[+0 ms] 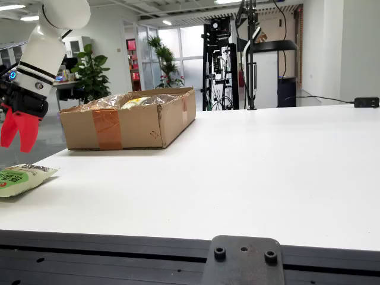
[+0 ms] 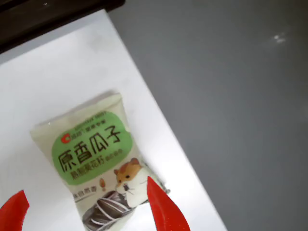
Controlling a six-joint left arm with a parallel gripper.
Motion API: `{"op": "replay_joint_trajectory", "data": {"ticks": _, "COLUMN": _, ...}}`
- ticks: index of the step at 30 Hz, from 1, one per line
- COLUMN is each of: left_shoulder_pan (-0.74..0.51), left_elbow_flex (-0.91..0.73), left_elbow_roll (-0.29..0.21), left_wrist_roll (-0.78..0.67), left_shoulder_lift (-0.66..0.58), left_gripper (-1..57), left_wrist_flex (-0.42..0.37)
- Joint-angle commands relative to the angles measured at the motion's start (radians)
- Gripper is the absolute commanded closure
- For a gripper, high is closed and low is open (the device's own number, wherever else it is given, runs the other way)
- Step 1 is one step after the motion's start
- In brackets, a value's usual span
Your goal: Grasp a snack and put it in the bin.
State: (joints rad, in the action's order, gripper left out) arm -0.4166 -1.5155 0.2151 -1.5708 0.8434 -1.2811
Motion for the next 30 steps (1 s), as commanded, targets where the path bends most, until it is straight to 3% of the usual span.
{"op": "replay_joint_trajectory", "data": {"ticks": 1, "left_shoulder_pan": 0.008, "left_elbow_flex": 0.000, "left_elbow_roll": -0.004, "left_wrist_roll": 0.000, "left_shoulder_lift": 0.020, "left_gripper": 8.5, "left_wrist_flex": 0.002}}
{"op": "replay_joint_trajectory", "data": {"ticks": 16, "left_shoulder_pan": 0.012, "left_elbow_flex": 0.000, "left_elbow_roll": -0.066, "left_wrist_roll": 0.000, "left_shoulder_lift": 0.128, "left_gripper": 8.4, "left_wrist_flex": 0.066}}
{"op": "replay_joint_trajectory", "data": {"ticks": 30, "left_shoulder_pan": 0.050, "left_elbow_flex": 0.003, "left_elbow_roll": -0.068, "left_wrist_roll": 0.000, "left_shoulder_lift": 0.148, "left_gripper": 8.4, "left_wrist_flex": 0.097}}
